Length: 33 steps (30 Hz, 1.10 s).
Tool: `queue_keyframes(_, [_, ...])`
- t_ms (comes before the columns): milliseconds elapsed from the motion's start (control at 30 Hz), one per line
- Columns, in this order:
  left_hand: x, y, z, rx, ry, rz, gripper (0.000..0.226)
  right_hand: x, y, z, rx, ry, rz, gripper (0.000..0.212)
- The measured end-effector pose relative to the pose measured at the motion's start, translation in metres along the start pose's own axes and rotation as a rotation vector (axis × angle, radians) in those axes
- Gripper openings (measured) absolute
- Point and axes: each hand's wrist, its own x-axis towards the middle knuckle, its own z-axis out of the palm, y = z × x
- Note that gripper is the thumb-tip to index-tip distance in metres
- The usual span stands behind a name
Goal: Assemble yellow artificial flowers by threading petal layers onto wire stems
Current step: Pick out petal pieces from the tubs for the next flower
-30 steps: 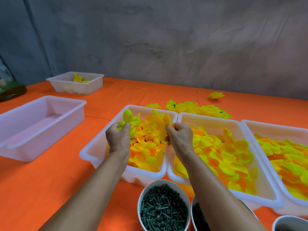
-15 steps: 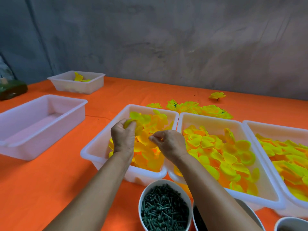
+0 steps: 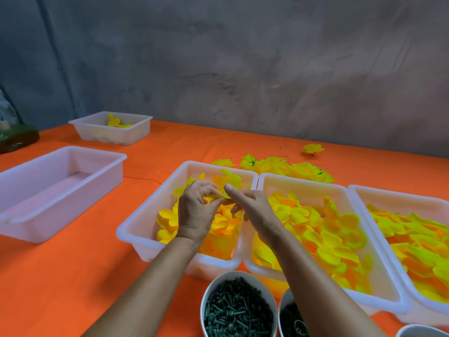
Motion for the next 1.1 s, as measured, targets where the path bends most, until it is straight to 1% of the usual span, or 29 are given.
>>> queue_keyframes(67, [-0.002, 0.001, 0.002, 0.004, -0.101, 0.041, 0.010, 0.001, -0.001, 0.000, 0.083, 0.072, 0.072, 0.028])
queue_keyframes(100, [-0.003, 0.002, 0.002, -0.001, -0.135, 0.043, 0.015, 0.002, -0.001, 0.000, 0.126, 0.094, 0.090, 0.021])
queue_keyframes(133, [-0.003, 0.003, 0.002, -0.009, -0.156, 0.032, 0.022, 0.002, -0.001, 0.001, 0.163, 0.108, 0.095, 0.016])
queue_keyframes(200, [-0.003, 0.004, 0.000, -0.069, -0.159, -0.050, 0.036, 0.001, -0.002, 0.003, 0.204, 0.128, 0.088, 0.016])
queue_keyframes(233, [-0.001, 0.004, -0.001, -0.145, -0.142, -0.144, 0.037, 0.001, -0.002, 0.004, 0.222, 0.136, 0.083, 0.015])
queue_keyframes(333, [0.006, 0.006, -0.009, -0.519, -0.066, -0.546, 0.013, -0.003, -0.001, 0.005, 0.264, 0.161, 0.079, 0.008])
queue_keyframes(367, [0.008, 0.005, -0.011, -0.587, -0.075, -0.633, 0.008, -0.004, -0.001, 0.006, 0.262, 0.160, 0.079, 0.007])
queue_keyframes(400, [0.008, 0.003, -0.013, -0.598, -0.115, -0.669, 0.009, -0.006, -0.001, 0.007, 0.257, 0.154, 0.075, 0.008])
queue_keyframes(467, [0.005, 0.002, -0.014, -0.544, -0.216, -0.627, 0.008, -0.008, -0.002, 0.008, 0.237, 0.123, 0.065, 0.012])
queue_keyframes(500, [0.002, 0.003, -0.013, -0.521, -0.235, -0.611, 0.006, -0.009, -0.004, 0.008, 0.215, 0.101, 0.069, 0.013])
queue_keyframes(533, [0.001, 0.003, -0.013, -0.517, -0.227, -0.620, 0.006, -0.010, -0.006, 0.007, 0.186, 0.076, 0.079, 0.014])
queue_keyframes(600, [-0.001, 0.003, -0.014, -0.539, -0.155, -0.688, 0.013, -0.012, -0.008, 0.005, 0.144, 0.042, 0.107, 0.014])
queue_keyframes(667, [-0.003, 0.000, -0.015, -0.542, -0.112, -0.756, 0.017, -0.013, -0.009, 0.002, 0.145, 0.057, 0.147, 0.010])
queue_keyframes(733, [-0.005, 0.000, -0.015, -0.538, -0.133, -0.781, 0.018, -0.016, -0.010, -0.001, 0.118, 0.088, 0.176, 0.010])
queue_keyframes(833, [-0.009, 0.002, -0.016, -0.507, -0.155, -0.749, 0.021, -0.021, -0.009, -0.001, -0.015, 0.126, 0.170, 0.007])
queue_keyframes(933, [-0.010, 0.004, -0.017, -0.374, -0.145, -0.685, 0.019, -0.024, -0.010, -0.004, -0.137, 0.128, 0.123, 0.007])
queue_keyframes(1067, [-0.011, 0.002, -0.015, -0.137, -0.182, -0.628, 0.002, -0.031, -0.014, -0.015, -0.178, 0.092, 0.087, 0.014])
queue_keyframes(1100, [-0.012, 0.002, -0.015, -0.077, -0.194, -0.607, 0.001, -0.034, -0.015, -0.020, -0.174, 0.096, 0.081, 0.014])
